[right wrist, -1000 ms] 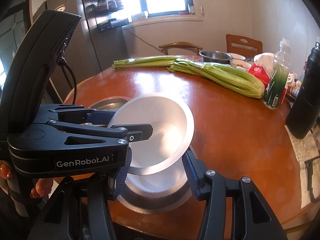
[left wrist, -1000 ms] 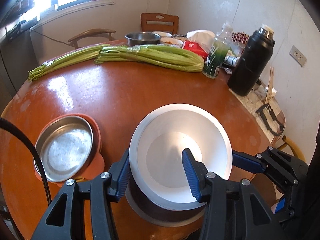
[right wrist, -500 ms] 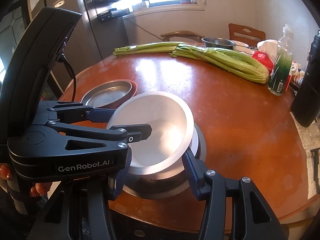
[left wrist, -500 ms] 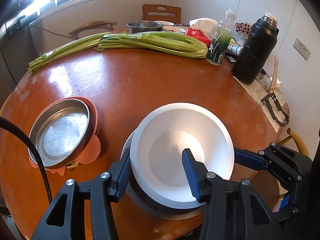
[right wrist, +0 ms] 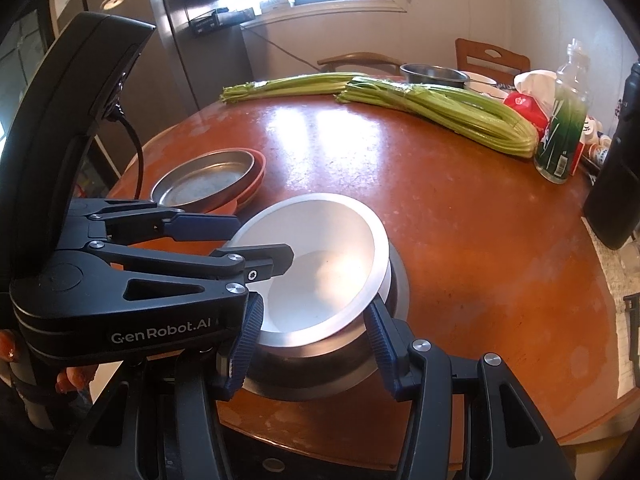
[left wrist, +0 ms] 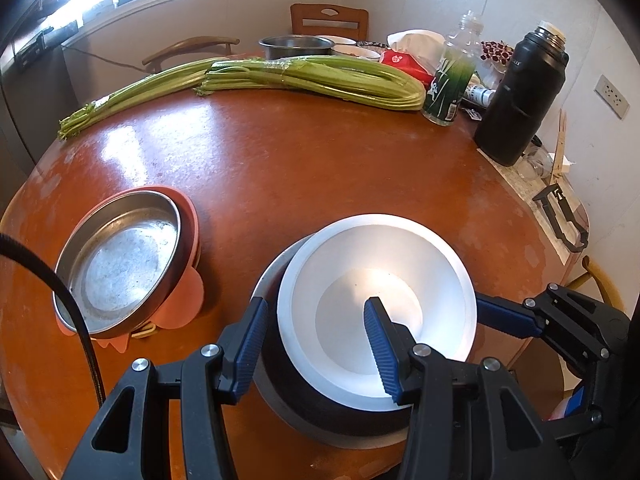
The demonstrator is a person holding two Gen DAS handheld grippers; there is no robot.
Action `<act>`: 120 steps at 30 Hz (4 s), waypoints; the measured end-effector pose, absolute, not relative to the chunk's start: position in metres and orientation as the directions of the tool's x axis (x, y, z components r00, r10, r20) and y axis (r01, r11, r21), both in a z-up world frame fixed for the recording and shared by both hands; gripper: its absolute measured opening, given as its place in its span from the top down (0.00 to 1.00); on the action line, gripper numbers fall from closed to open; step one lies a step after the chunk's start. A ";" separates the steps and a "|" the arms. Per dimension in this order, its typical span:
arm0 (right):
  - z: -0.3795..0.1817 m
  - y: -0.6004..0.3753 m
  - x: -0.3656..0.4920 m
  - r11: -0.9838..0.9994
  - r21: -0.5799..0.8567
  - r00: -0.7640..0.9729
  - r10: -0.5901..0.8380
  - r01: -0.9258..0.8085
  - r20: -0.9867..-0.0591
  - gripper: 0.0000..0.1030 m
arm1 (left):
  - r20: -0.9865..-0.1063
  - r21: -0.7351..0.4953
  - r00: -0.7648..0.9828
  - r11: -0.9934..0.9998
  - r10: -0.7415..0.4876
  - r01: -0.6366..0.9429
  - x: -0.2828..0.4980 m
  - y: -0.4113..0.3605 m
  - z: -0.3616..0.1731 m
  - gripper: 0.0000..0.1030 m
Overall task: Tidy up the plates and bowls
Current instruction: 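Lower the second paper bowl into the first and open the left gripper, then grip the deep steel bowl rim with both grippers, then lift and carry the steel bowl with both grippers toward the pink bowl stack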
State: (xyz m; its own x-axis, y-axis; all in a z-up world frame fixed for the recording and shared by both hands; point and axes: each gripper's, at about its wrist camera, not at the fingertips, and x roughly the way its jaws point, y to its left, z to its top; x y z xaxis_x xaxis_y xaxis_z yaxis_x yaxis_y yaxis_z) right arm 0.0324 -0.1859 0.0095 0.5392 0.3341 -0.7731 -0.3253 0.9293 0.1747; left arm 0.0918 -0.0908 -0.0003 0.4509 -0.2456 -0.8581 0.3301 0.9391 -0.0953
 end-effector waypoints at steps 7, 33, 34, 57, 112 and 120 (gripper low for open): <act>0.009 -0.188 0.037 0.931 0.177 0.540 0.333 -0.320 -0.773 0.48 | -0.857 -0.092 0.456 0.941 -0.241 0.325 0.095 -0.089 -0.001 0.51; 0.009 -0.206 0.044 0.948 0.186 0.566 0.305 -0.258 -0.766 0.46 | -0.854 -0.087 0.478 0.962 -0.206 0.258 0.093 -0.065 0.003 0.51; 0.007 -0.207 0.045 0.949 0.189 0.563 0.304 -0.253 -0.769 0.46 | -0.855 -0.090 0.475 0.962 -0.207 0.257 0.093 -0.065 0.002 0.51; -0.027 -0.209 0.059 0.919 0.318 0.452 0.392 -0.234 -0.801 0.39 | -0.881 -0.210 0.375 0.949 -0.288 0.234 0.103 -0.061 -0.029 0.43; 0.043 -0.104 0.118 0.864 0.313 0.462 0.480 -0.394 -0.746 0.40 | -0.794 -0.220 0.552 0.967 -0.256 0.131 0.125 0.043 0.029 0.47; 0.047 -0.070 0.138 0.848 0.304 0.448 0.496 -0.434 -0.744 0.40 | -0.792 -0.217 0.563 0.971 -0.236 0.101 0.136 0.073 0.034 0.47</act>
State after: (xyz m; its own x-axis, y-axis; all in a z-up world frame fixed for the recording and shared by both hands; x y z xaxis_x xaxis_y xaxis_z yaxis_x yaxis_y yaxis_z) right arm 0.1375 -0.0697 0.0469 0.4484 0.4957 -0.7438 -0.4336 0.8483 0.3040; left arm 0.1356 0.0727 0.0336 0.5628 -0.2358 -0.7922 0.1011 0.9709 -0.2171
